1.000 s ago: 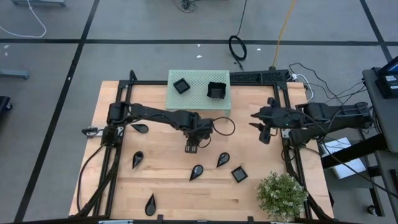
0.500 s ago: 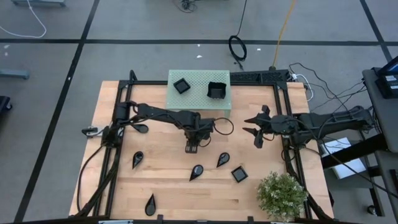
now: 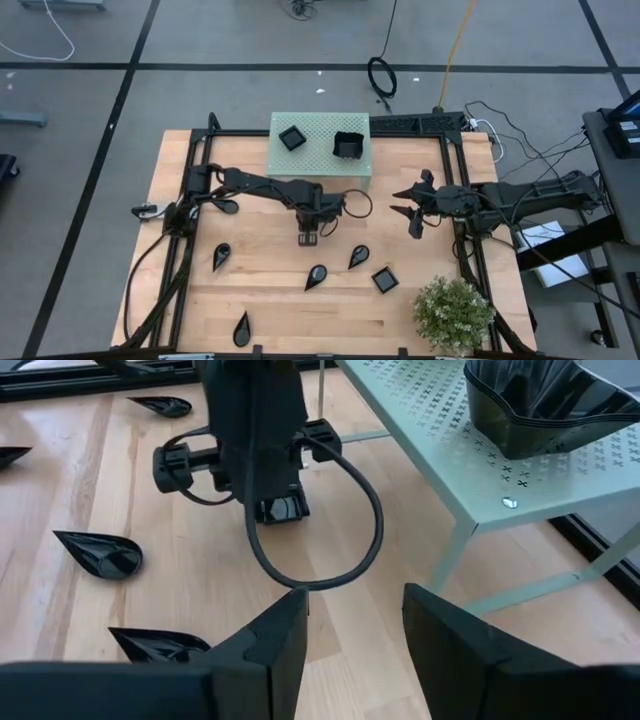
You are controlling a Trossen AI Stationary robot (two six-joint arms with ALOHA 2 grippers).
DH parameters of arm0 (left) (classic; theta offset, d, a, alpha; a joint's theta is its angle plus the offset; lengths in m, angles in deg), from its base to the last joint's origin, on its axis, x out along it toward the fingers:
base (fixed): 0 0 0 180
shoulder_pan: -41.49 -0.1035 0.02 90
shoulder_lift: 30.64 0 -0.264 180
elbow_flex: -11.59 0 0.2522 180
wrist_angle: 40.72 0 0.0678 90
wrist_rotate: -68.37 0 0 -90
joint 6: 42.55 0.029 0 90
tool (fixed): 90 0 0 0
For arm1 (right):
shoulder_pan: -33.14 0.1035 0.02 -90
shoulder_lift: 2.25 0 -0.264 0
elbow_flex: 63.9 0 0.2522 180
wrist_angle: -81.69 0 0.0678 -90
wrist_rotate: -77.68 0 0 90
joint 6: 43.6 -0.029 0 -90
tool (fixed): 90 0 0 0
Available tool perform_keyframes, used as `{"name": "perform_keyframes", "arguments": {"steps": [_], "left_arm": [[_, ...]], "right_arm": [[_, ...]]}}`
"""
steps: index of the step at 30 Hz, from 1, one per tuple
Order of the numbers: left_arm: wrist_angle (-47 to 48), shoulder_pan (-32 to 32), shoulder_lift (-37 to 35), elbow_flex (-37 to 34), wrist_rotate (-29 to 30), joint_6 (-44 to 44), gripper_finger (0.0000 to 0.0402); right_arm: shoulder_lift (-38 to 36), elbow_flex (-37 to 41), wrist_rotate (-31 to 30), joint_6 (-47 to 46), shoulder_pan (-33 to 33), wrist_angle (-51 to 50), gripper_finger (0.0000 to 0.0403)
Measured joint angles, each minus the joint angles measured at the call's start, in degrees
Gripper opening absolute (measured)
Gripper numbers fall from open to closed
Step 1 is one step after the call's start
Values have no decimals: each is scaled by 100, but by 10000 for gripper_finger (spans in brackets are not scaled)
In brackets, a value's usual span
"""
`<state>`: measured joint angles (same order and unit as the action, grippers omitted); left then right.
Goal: Pick & Place Mini shaped plates
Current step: Stack the black square plate on top of the other black square plate on the shelf
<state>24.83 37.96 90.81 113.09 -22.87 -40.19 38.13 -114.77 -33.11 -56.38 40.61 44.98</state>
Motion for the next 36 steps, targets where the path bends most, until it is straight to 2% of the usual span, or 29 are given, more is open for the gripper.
{"name": "perform_keyframes", "arguments": {"steps": [2,4,10,14,19,24,31,33,36], "left_arm": [[2,24,-1,0,-1,-87,29],[45,36,-45,-1,8,-221,11],[81,113,-450,-9,-27,-360,17],[79,161,-935,-11,-29,-618,5],[-9,294,-1672,-11,196,-902,16],[-376,427,-2465,-11,959,-1031,5],[-771,225,-3136,-9,2640,-1861,23],[-919,84,-3202,-2,2954,-1878,24],[-981,-273,-3226,-2,3119,-1742,25]], "right_arm": [[0,0,0,0,0,1,151],[0,0,-2,0,0,4,151],[0,0,-5,71,0,134,151],[0,-2,-9,394,0,260,150],[0,-2,-14,789,0,292,150],[-78,-2,-16,1163,0,345,150],[-422,-2,-27,1535,0,461,150],[-539,-7,-23,1528,0,430,150],[-645,-7,-22,1516,-2,322,151]]}}
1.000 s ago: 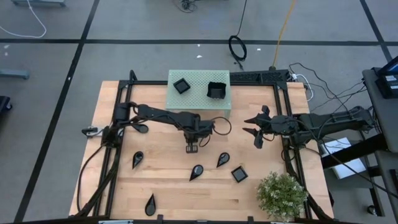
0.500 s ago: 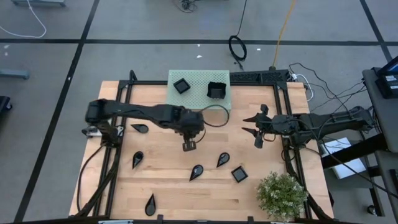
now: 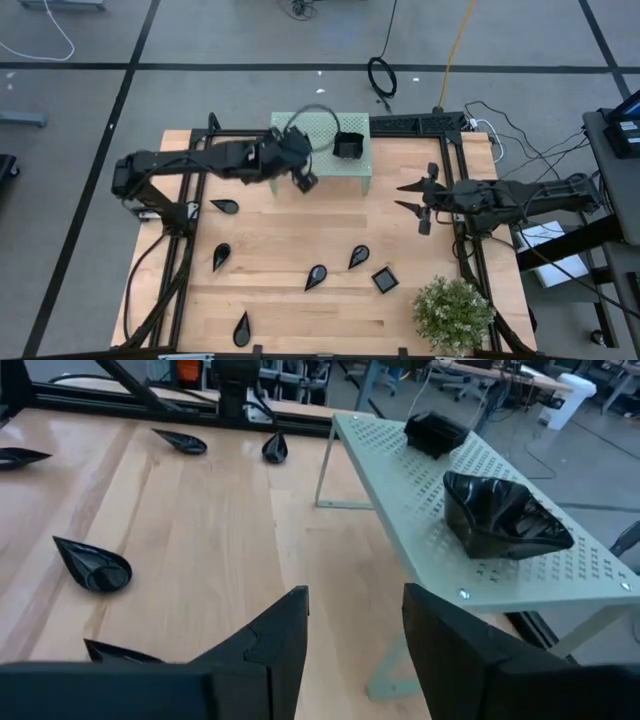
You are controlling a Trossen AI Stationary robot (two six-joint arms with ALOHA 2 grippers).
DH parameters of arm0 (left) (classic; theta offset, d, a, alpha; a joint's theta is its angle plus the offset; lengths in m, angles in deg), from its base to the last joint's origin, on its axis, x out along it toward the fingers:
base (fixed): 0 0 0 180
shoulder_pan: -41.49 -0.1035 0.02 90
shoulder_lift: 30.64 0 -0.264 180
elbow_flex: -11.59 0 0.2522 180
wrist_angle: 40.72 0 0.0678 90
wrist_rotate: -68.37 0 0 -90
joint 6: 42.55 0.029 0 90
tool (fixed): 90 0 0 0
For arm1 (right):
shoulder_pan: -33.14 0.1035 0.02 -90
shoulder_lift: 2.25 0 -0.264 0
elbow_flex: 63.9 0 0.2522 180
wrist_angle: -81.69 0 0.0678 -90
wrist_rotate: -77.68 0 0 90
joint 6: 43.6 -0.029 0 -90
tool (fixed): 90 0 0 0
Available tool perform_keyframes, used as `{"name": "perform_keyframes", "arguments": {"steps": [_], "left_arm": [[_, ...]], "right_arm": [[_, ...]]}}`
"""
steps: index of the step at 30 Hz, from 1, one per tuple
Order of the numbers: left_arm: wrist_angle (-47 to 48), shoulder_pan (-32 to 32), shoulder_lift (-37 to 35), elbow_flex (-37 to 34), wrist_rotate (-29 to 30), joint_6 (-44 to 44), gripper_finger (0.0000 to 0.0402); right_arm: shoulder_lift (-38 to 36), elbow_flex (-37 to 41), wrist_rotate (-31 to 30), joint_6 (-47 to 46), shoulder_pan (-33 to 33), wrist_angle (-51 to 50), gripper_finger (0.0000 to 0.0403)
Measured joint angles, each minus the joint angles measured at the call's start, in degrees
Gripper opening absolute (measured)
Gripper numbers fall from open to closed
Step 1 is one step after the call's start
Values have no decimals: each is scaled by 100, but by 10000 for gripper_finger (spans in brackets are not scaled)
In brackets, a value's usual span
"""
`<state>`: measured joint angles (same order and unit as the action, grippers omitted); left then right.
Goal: Pick & Place Mini shaped plates
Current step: Stack the black square plate on top of the other black square plate on the shelf
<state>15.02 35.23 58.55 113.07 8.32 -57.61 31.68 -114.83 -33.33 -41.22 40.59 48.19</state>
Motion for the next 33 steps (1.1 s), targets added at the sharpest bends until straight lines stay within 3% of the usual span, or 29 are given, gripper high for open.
{"name": "perform_keyframes", "arguments": {"steps": [4,10,14,21,27,33], "left_arm": [[-23,-649,19,0,-268,30,25],[-23,-1575,76,0,-1139,237,6],[119,-1985,142,-4,-1669,142,15],[316,-2101,217,-4,-1989,313,5],[444,-2089,237,-2,-1993,512,21],[457,-2094,236,-2,-1947,593,5]], "right_arm": [[-61,0,2,-19,0,-21,150],[-67,0,-11,-394,0,-27,150],[-64,0,-178,-525,0,-27,150],[-65,0,-322,-624,0,-25,150],[-65,0,-468,-624,-3,-25,150],[-65,0,-470,-624,-3,-25,150]]}}
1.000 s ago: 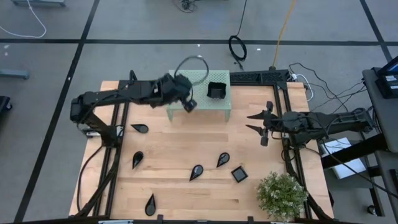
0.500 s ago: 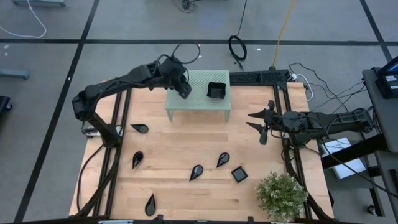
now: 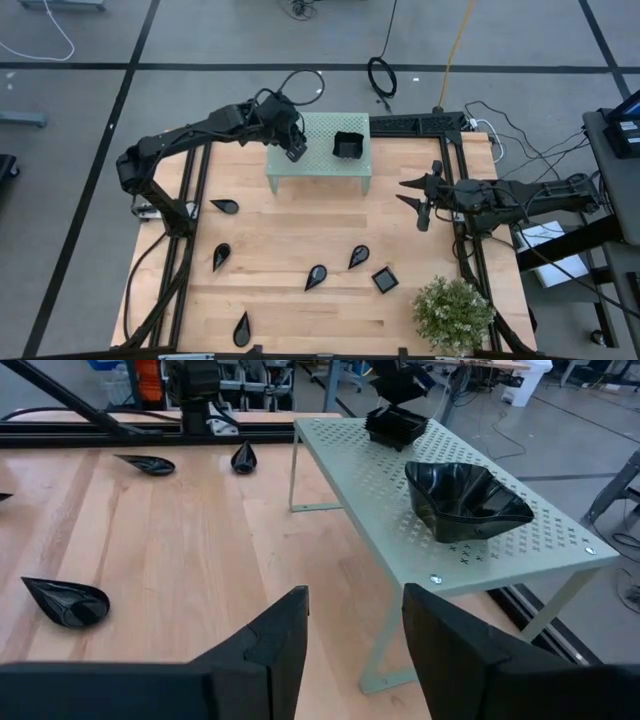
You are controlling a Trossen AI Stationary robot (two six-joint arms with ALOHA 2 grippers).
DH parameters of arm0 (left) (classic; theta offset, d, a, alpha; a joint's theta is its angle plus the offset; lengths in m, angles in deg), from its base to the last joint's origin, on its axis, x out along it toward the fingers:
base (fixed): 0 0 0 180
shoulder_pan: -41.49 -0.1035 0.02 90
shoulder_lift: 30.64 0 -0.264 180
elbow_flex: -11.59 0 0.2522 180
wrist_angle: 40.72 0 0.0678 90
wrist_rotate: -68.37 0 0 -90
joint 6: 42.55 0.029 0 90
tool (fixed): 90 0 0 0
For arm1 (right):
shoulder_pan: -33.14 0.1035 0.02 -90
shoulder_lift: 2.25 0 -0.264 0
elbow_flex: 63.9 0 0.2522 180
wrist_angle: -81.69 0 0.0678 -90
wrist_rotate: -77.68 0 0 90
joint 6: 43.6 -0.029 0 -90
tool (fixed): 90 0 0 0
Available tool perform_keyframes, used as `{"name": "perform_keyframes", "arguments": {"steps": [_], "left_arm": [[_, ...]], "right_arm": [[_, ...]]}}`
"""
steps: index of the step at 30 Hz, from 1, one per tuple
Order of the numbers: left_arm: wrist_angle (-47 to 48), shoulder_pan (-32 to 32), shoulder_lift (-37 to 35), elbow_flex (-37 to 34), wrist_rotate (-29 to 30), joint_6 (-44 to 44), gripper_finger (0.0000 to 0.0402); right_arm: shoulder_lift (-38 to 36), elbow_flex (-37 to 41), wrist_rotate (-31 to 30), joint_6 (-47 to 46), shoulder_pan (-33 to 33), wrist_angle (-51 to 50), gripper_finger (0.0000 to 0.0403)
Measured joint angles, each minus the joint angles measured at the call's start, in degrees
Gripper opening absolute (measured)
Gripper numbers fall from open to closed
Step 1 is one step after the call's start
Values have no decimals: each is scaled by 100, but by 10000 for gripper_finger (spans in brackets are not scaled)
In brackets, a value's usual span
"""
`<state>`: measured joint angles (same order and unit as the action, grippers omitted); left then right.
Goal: Pick & Place Mini shaped plates
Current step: Stack the black square plate on top of the other black square plate on the shelf
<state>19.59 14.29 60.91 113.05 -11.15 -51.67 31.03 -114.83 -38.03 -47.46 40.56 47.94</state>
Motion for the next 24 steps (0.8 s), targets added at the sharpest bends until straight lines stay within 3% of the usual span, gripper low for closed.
{"name": "perform_keyframes", "arguments": {"steps": [7,14,24], "left_arm": [[14,22,91,2,6,109,23],[16,37,203,0,4,151,5],[-7,72,192,0,8,262,39]], "right_arm": [[0,0,1,0,0,1,150],[2,0,3,-238,0,2,150],[2,0,20,-299,0,-2,151]]}}
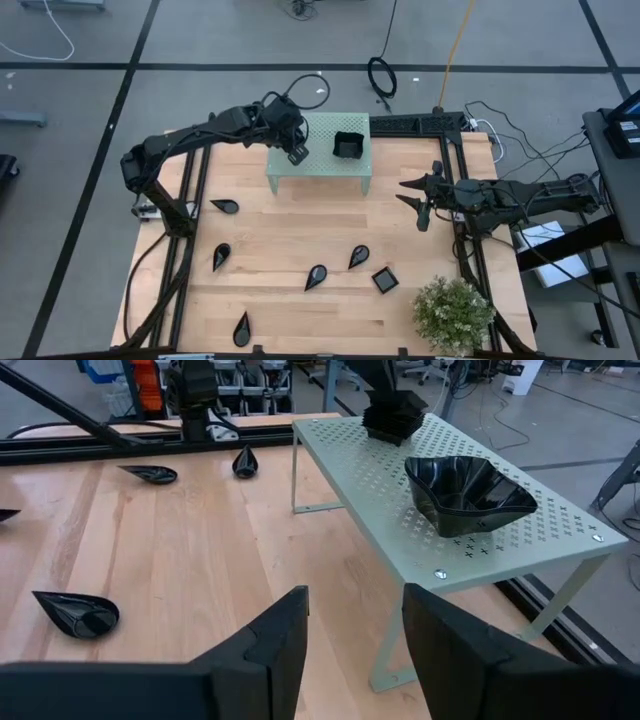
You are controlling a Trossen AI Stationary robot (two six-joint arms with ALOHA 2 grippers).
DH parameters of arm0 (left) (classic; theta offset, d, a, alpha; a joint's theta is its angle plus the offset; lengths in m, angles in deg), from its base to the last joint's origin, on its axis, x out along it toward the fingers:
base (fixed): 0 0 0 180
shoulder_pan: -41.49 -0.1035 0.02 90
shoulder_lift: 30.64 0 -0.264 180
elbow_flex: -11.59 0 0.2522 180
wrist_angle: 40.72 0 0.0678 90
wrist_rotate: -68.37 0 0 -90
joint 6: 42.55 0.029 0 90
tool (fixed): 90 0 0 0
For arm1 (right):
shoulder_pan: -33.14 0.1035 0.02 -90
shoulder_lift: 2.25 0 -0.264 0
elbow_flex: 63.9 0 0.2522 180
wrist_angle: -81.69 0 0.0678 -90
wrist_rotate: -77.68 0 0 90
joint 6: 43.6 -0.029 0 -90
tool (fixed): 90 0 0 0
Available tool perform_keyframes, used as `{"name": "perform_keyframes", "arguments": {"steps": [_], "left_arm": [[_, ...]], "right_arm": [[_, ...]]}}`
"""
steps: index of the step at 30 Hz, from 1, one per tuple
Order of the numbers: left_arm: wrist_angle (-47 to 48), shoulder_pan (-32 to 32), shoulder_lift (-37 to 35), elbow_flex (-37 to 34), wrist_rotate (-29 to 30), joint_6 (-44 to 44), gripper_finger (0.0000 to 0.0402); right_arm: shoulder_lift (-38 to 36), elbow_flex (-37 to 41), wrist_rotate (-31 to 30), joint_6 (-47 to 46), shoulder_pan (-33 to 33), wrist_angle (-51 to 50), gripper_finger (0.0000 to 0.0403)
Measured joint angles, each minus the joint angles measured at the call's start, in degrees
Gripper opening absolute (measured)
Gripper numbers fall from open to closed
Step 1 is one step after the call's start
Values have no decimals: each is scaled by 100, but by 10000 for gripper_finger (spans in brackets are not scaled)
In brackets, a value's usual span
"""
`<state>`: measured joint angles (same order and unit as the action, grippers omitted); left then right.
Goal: Pick & Place Mini shaped plates
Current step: Stack the black square plate on top of the other black square plate on the shelf
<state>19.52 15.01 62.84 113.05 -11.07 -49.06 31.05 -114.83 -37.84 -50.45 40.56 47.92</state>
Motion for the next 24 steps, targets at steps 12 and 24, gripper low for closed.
{"name": "perform_keyframes", "arguments": {"steps": [12,24], "left_arm": [[-4,145,0,0,388,321,11],[-2,231,0,0,52,794,32]], "right_arm": [[0,0,0,45,0,0,151],[0,0,2,45,0,0,151]]}}
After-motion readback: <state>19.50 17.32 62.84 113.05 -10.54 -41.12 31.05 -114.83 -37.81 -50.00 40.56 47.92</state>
